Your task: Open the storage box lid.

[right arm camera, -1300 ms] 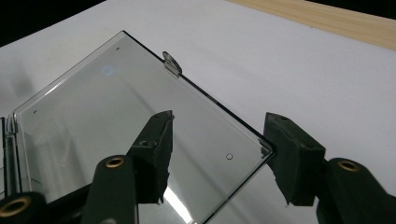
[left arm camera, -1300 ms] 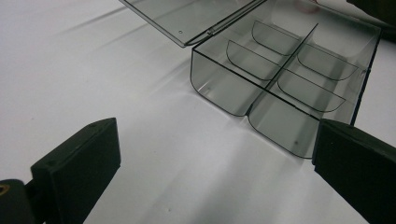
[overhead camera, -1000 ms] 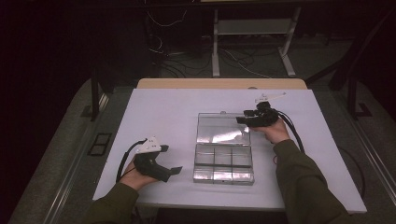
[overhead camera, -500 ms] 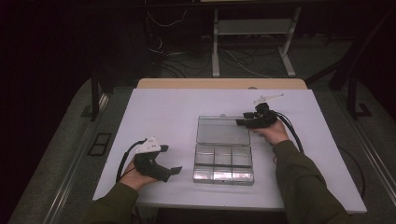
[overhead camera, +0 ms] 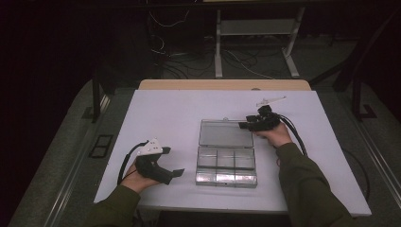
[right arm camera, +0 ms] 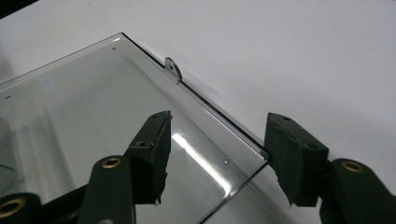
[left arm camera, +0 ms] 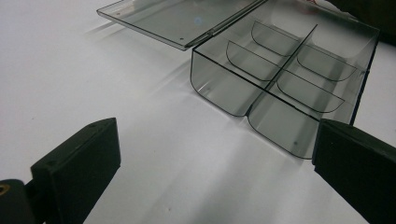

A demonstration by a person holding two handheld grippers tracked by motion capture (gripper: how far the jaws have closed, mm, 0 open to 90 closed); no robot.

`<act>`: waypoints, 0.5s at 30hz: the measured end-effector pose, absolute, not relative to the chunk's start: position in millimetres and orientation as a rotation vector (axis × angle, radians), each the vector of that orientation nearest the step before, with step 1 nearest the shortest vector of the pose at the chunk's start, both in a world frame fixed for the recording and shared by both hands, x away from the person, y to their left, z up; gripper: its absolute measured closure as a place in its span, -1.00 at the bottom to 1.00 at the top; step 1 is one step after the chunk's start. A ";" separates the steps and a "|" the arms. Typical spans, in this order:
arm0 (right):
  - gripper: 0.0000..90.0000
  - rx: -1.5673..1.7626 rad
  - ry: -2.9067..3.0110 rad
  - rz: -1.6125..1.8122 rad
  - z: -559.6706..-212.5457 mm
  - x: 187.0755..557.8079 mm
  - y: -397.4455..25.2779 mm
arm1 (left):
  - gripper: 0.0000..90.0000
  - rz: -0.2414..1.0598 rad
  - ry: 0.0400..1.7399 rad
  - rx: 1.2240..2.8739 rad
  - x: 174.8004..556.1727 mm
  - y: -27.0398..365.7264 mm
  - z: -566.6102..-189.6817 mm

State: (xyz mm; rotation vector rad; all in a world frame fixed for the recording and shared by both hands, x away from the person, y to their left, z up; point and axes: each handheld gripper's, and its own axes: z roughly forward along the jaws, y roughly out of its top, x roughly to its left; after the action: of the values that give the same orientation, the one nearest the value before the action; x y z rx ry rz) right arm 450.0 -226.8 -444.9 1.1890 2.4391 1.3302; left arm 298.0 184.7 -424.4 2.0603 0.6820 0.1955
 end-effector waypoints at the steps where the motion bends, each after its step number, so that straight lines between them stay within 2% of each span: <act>1: -0.08 1.193 2.440 1.329 -445.0 449.9 -226.7 | -0.99 0.196 0.682 2.060 298.0 184.7 -424.3; 15: -0.09 1.205 2.464 1.302 -449.7 450.7 -226.2 | -0.99 0.195 0.683 2.061 297.6 184.9 -424.4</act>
State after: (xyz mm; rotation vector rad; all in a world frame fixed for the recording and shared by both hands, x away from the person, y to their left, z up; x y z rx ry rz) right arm 450.7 -226.2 -449.7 1.2048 2.4645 1.3022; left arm 297.6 184.9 -424.4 2.0605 0.6828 0.1949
